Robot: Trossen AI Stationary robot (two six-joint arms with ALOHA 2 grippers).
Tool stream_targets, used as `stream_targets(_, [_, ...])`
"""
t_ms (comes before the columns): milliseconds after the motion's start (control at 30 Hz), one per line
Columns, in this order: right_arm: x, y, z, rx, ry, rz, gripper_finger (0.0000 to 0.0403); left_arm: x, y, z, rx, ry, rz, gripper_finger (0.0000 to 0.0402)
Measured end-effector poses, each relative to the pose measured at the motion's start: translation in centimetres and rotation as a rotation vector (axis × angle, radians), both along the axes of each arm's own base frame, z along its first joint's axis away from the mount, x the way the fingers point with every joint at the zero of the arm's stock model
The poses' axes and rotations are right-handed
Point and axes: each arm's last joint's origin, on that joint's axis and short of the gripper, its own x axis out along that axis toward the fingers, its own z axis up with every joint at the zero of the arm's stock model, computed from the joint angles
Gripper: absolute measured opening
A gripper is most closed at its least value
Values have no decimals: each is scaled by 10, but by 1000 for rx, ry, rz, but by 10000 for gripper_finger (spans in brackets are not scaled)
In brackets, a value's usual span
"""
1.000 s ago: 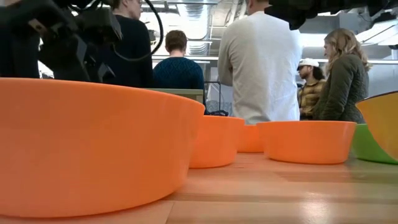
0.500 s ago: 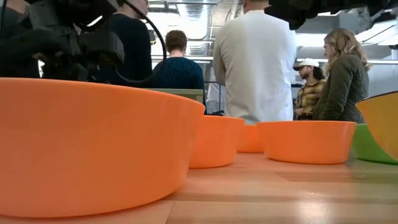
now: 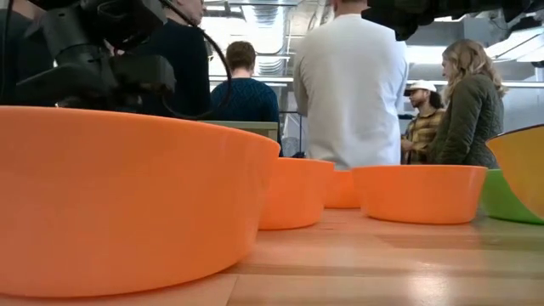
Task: Pick & Place Mini bowls
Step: Put the white patterned bowl on the shelf
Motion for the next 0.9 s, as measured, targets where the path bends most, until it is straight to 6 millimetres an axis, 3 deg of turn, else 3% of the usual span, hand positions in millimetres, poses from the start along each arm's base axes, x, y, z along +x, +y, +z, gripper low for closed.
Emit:
stream_targets(133, [0, 0, 0, 0, 0, 0, 179, -2, 0, 7, 30, -42, 17, 16])
stream_targets(567, [0, 0, 0, 0, 4, 0, 179, -22, -8, 48, -52, -226, -27, 18])
stream_targets(767, [0, 0, 0, 0, 3, 0, 179, -23, -11, 50, -48, -232, -37, 15])
stream_targets(900, [0, 0, 0, -1, 3, -1, 179, -16, -13, 66, -52, -283, -41, 18])
